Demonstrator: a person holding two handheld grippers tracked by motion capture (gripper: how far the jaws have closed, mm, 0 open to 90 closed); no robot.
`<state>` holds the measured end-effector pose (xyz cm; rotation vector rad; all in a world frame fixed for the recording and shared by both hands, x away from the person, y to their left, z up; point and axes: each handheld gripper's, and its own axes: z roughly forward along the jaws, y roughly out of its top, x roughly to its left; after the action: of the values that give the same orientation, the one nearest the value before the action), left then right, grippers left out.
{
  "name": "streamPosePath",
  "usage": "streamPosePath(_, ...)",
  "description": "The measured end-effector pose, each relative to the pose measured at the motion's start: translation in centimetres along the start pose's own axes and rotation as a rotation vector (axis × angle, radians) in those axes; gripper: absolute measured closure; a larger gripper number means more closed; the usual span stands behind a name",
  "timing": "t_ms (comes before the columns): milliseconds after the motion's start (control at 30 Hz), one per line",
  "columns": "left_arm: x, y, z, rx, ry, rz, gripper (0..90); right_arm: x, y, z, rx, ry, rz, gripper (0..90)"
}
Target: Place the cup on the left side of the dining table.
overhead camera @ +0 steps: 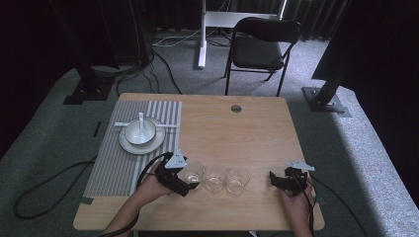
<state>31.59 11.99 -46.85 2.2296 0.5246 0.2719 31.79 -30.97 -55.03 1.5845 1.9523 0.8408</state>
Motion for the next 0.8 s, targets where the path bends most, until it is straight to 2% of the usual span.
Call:
streamPosePath(300, -0.2, 0.8, 1.0, -0.002, -0.015, 0.001, 1.6, 0.0, 0.0, 0.0, 0.0, 0.0, 0.0, 11.7)
streamPosePath(800, -1.0, 2.9, 2.8, 0.028, -0.059, 0.045, 1.7, 0.0, 0.0, 0.0, 0.0, 0.0, 0.0, 11.7)
